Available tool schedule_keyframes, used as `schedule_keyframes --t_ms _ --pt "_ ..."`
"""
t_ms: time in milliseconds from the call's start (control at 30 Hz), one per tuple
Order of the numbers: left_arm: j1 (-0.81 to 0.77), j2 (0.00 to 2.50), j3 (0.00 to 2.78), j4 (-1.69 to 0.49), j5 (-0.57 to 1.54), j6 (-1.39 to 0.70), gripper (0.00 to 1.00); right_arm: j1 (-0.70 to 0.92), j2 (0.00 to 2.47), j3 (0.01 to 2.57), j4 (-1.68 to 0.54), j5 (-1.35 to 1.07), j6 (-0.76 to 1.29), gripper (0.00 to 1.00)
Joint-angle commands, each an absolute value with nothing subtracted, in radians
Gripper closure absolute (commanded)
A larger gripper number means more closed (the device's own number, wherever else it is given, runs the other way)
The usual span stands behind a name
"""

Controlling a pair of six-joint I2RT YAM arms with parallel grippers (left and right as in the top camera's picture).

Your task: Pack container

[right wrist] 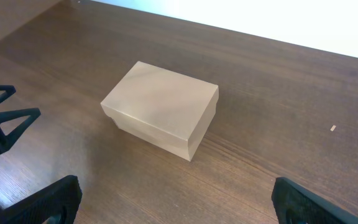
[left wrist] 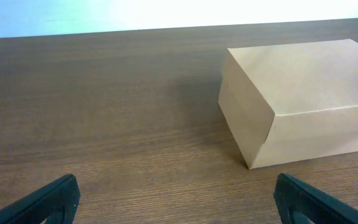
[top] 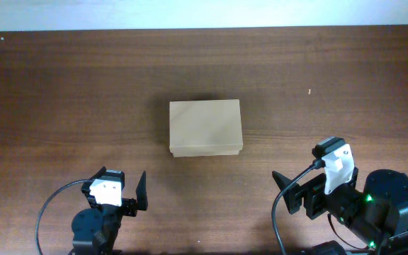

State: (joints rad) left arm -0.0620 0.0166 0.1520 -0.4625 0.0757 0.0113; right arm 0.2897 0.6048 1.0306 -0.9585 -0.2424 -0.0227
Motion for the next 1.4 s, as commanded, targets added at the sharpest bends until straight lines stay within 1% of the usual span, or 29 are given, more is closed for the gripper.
schedule_keyframes --t_ms 0,533,700,833,967,1233,1367 --pt "-0.058 0.006 0.142 -0.464 0.09 0.012 0.0 0.293 0.602 1.044 -0.956 -0.227 -0.017 0.01" --pt "-0.058 0.006 0.142 -0.464 0.09 0.012 0.0 0.293 0.602 1.044 -0.956 -0.227 -0.018 0.01" --pt "-0.058 0.006 0.142 -0.464 0.09 0.012 0.0 0.293 0.602 1.044 -1.002 -0.223 -0.019 0.01" --pt "-0.058 0.006 0.142 -0.464 0.09 0.012 0.0 0.298 0.596 1.025 -1.023 -0.162 -0.03 0.01" --pt "-0.058 0.006 0.142 -0.464 0.09 0.012 0.0 0.324 0.532 0.906 -0.996 -0.084 -0.051 0.01" --pt "-0.058 0.006 0.142 -0.464 0.09 0.012 0.0 0.341 0.31 0.562 -0.761 -0.095 -0.071 0.01" --pt "-0.058 0.006 0.142 -0.464 0.09 0.012 0.0 0.341 0.204 0.429 -0.698 -0.097 -0.071 0.01"
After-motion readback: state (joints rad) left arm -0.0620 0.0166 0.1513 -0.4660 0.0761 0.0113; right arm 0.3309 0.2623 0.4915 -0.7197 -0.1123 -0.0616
